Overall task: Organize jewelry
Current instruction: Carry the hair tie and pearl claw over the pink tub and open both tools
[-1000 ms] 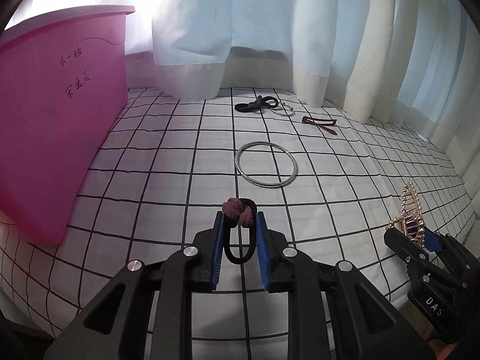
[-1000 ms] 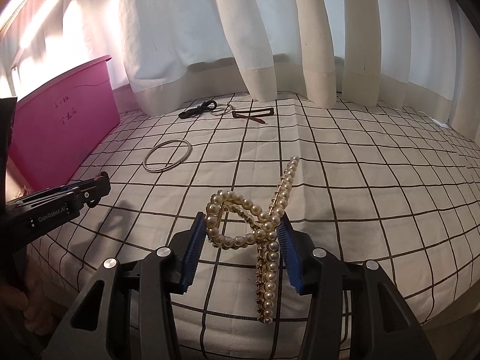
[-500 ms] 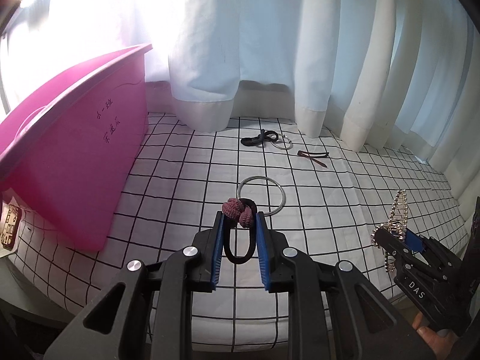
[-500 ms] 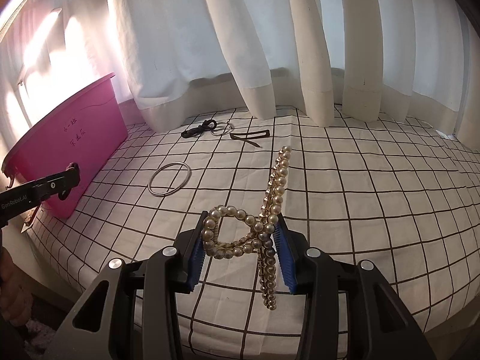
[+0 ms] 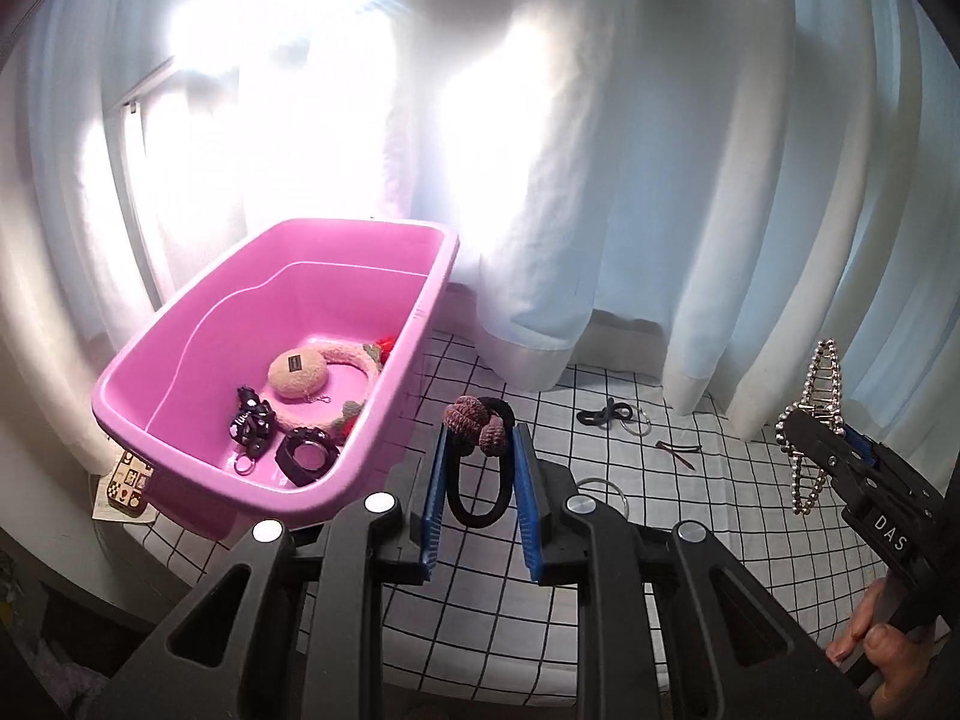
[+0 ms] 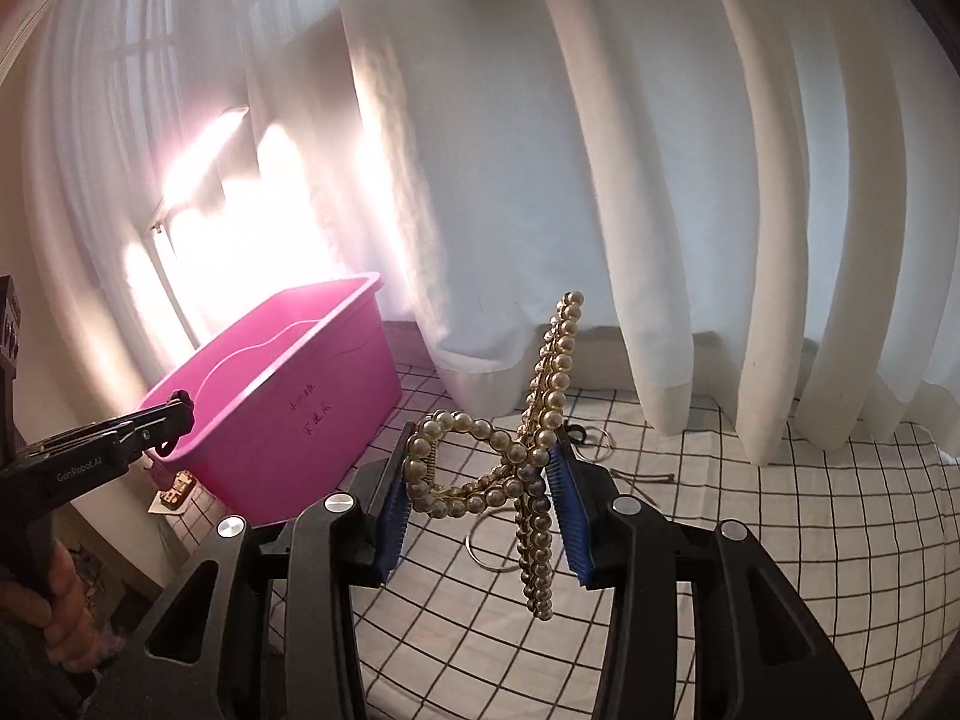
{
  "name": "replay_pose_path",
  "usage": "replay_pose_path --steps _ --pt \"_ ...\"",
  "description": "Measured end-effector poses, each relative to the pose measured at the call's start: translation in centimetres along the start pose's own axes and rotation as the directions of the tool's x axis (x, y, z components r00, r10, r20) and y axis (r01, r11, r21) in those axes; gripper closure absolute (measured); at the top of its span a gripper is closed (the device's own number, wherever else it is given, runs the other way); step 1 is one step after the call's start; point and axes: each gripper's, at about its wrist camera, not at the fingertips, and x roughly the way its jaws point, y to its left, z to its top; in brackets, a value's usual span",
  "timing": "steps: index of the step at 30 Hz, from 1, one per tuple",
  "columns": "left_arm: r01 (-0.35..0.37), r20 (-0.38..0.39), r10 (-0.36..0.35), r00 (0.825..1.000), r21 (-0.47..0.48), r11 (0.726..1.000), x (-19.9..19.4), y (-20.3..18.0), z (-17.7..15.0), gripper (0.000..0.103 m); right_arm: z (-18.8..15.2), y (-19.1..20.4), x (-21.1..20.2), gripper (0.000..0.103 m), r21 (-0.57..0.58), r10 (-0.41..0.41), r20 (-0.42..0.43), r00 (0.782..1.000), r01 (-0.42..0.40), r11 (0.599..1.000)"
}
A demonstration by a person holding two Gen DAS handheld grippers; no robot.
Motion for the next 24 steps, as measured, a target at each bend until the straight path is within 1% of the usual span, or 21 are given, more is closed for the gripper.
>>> replay_pose_path --steps 4,6,8,11,14,16,18,22,24 --pt "-0.050 0.045 0.051 0.998 -0.042 0.998 -0.4 3.9 2.9 0.082 4.1 4.2 2.8 0.062 -0.066 0.091 0.017 0.996 -0.089 0.994" --pt "-0.069 0.058 0.072 0.996 -0.064 0.996 -0.2 6.0 4.3 0.082 5.9 6.3 4.6 0.062 -0.084 0.138 0.011 0.990 -0.137 0.987" --pt "-0.075 0.068 0.080 0.994 -0.083 0.994 0.4 8.0 5.6 0.082 7.7 8.5 6.6 0.062 -0.104 0.187 0.000 0.982 -0.186 0.977" --pt "-0.092 0.078 0.101 0.992 -0.105 0.990 1.8 10.7 7.2 0.081 9.6 11.6 9.5 0.062 -0.135 0.226 -0.023 0.974 -0.227 0.964" --pt "-0.094 0.059 0.102 0.993 -0.135 0.986 3.6 13.1 8.2 0.081 10.8 14.0 12.2 0.062 -0.141 0.263 -0.057 0.963 -0.268 0.953" --pt "-0.115 0.050 0.123 0.991 -0.138 0.984 4.6 14.4 8.5 0.081 11.0 15.3 14.1 0.062 -0.151 0.277 -0.087 0.957 -0.288 0.946" --pt "-0.122 0.024 0.128 0.992 -0.152 0.981 5.8 15.6 8.7 0.081 11.2 16.4 15.9 0.062 -0.155 0.288 -0.128 0.949 -0.306 0.939" --pt "-0.147 -0.017 0.146 0.989 -0.175 0.973 7.4 17.5 8.4 0.081 11.2 17.9 19.6 0.062 -0.167 0.302 -0.208 0.930 -0.338 0.926" --pt "-0.158 -0.056 0.150 0.987 -0.200 0.967 8.4 18.1 7.9 0.081 11.3 18.5 21.3 0.062 -0.159 0.314 -0.254 0.915 -0.360 0.919"
